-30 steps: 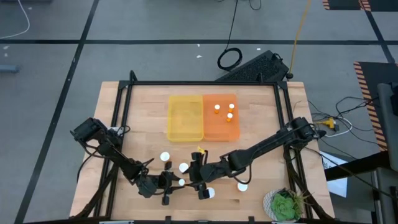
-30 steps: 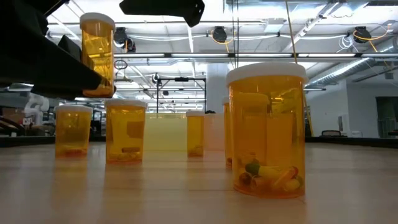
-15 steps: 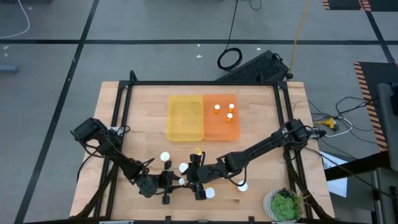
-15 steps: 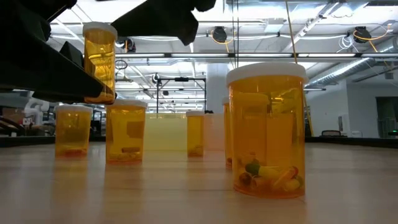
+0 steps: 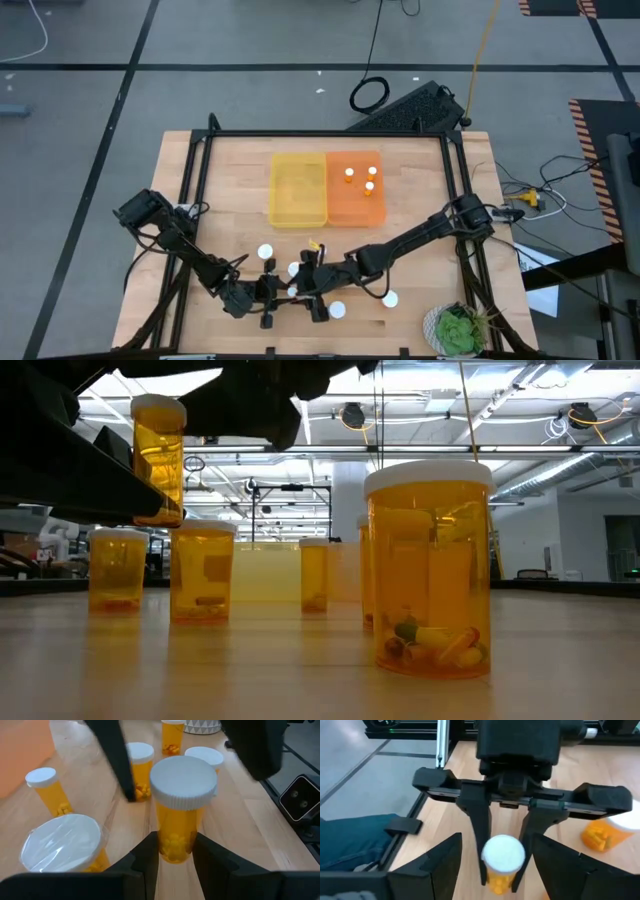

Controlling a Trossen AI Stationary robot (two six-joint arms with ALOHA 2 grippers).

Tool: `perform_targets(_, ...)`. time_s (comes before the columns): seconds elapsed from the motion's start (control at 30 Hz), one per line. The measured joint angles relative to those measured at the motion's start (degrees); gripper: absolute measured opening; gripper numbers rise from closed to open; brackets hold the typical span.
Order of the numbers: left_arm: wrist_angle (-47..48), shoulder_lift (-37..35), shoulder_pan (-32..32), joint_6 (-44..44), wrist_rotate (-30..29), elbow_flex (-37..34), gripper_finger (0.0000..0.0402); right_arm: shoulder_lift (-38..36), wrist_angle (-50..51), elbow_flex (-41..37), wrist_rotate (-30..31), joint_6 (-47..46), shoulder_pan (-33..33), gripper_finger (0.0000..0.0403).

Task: Pick and place medicine bottles into bin by pill shape (circle, oval)
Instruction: Put the small orange pill bottle into the orange bin

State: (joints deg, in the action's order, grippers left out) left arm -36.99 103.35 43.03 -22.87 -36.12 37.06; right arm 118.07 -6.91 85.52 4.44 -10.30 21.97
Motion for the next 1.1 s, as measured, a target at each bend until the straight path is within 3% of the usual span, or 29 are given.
perform_targets(0.6,-0.10,0.02,0.00,-0.22,0.01,0.00,0.0113,0.05,0.71,0.00,-0.03,0.72,-0.19,0.0134)
perform_targets(1.1,-0.02,0.04,0.13,-1.62,0.31,0.00,0.0114,0.05,1.08,0.00,-0.19,0.52,-0.19,0.0122)
